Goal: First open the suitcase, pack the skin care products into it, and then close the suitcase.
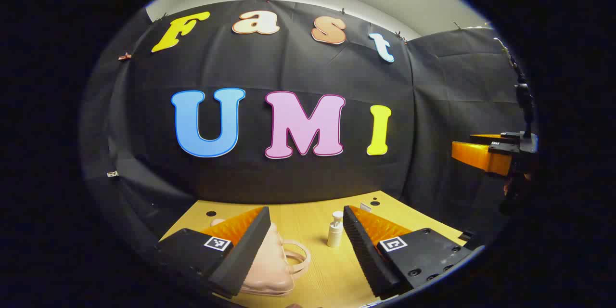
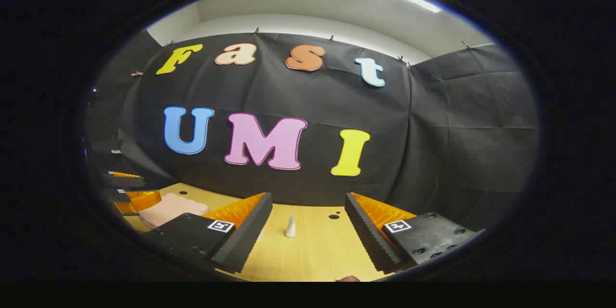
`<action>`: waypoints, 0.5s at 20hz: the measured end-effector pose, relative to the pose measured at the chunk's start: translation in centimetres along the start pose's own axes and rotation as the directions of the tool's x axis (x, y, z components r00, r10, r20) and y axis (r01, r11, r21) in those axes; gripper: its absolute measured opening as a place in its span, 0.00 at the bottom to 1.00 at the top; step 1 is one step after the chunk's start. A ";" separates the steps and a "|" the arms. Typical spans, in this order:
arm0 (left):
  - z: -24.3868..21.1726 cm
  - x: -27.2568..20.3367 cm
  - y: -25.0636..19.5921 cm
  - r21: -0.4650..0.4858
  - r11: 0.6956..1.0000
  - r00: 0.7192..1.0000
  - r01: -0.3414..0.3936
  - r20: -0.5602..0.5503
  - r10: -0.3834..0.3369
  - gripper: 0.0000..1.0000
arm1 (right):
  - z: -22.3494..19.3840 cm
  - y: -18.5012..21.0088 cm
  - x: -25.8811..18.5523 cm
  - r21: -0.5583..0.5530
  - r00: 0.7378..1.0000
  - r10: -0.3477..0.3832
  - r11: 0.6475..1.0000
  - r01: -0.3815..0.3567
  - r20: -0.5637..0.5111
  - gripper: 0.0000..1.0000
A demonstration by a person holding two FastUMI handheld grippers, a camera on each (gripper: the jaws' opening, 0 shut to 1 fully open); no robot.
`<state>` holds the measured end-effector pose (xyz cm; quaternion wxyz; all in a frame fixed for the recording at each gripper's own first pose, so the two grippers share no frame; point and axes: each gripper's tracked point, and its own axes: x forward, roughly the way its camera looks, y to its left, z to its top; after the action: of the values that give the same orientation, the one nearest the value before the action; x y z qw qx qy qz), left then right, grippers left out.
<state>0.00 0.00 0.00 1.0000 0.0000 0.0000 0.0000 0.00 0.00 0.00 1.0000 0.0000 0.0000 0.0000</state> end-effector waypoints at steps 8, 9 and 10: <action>-1.8 -0.8 0.9 -0.025 1.000 0.999 0.001 -0.044 -0.002 0.96 | -0.7 1.6 1.4 0.001 0.999 0.030 1.000 -0.030 -0.034 0.97; -2.0 -0.8 0.9 -0.025 1.000 0.999 0.004 -0.048 -0.005 0.96 | -0.7 1.8 1.5 0.011 0.999 0.035 0.999 -0.035 -0.036 0.97; -2.1 -0.7 0.7 -0.030 0.999 0.998 0.011 -0.053 -0.013 0.96 | -0.7 1.9 1.5 0.017 0.999 0.037 0.999 -0.036 -0.035 0.99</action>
<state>-0.73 0.71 -2.14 0.9995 -0.0146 0.0267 -0.0061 1.49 1.87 -0.74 0.9996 0.0082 0.0177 0.0184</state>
